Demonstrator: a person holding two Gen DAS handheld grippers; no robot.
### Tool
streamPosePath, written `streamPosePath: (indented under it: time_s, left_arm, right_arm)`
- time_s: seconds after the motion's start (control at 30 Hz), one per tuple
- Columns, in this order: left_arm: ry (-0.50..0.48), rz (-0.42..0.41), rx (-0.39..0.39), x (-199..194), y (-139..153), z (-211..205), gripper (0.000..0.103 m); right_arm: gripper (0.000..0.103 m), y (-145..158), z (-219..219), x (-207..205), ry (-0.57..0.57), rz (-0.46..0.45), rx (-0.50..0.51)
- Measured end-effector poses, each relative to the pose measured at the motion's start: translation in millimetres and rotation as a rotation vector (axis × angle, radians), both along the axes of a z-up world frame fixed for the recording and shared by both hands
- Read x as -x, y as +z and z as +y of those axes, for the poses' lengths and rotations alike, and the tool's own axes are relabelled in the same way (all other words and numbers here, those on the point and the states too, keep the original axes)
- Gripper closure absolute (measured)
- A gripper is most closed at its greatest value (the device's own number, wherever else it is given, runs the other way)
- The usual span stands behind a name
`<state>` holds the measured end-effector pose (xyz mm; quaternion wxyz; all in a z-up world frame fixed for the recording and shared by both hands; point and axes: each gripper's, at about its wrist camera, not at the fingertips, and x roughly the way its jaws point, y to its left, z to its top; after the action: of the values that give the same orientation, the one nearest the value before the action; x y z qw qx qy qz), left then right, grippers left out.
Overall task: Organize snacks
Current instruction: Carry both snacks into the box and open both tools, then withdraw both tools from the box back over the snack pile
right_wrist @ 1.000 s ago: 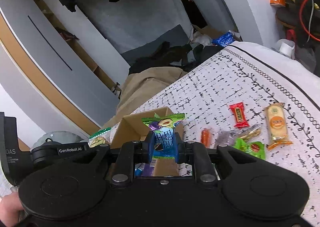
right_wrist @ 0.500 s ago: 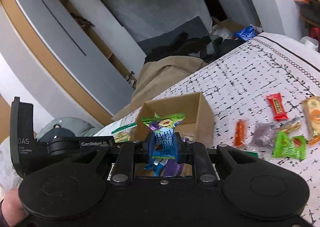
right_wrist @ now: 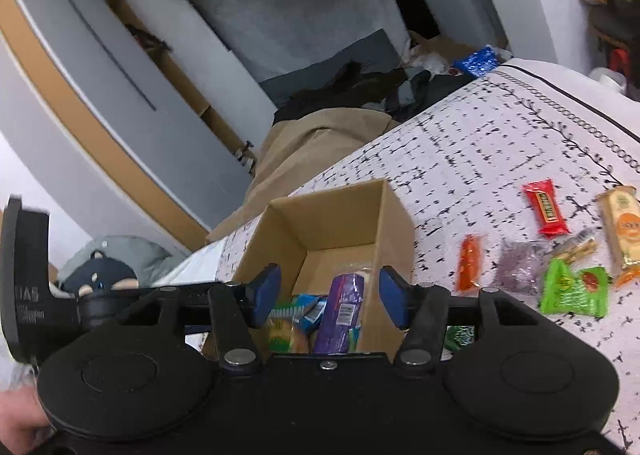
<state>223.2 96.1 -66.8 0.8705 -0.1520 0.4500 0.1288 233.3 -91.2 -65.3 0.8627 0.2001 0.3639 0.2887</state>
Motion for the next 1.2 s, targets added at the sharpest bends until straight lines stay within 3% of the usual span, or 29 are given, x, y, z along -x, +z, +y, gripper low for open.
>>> streamPosePath:
  time_s: [0.1, 0.33, 0.47, 0.73, 1.2]
  left_arm:
    - [0.004, -0.006, -0.024, 2.7, 3.8, -5.9, 0.022]
    - [-0.014, 0.035, -0.035, 7.1, 4.8, -21.3, 0.019]
    - [-0.012, 0.045, -0.057, 10.2, 9.0, -30.6, 0.018]
    - [-0.047, 0.021, -0.063, 15.3, 18.6, -54.0, 0.005]
    - [-0.095, 0.019, -0.069, 19.9, 22.1, -101.7, 0.004]
  right_arm:
    - [0.041, 3.8, -11.0, -1.6, -0.024, 0.011, 0.004]
    - [0.015, 10.9, -30.6, 1.5, -0.079, 0.023, 0.064]
    - [0.011, 13.2, -42.0, 3.6, -0.091, 0.034, 0.074]
    - [0.005, 18.9, -66.1, 10.0, -0.107, 0.039, 0.094]
    - [0.001, 27.6, -110.0, 18.8, -0.158, 0.04, 0.115]
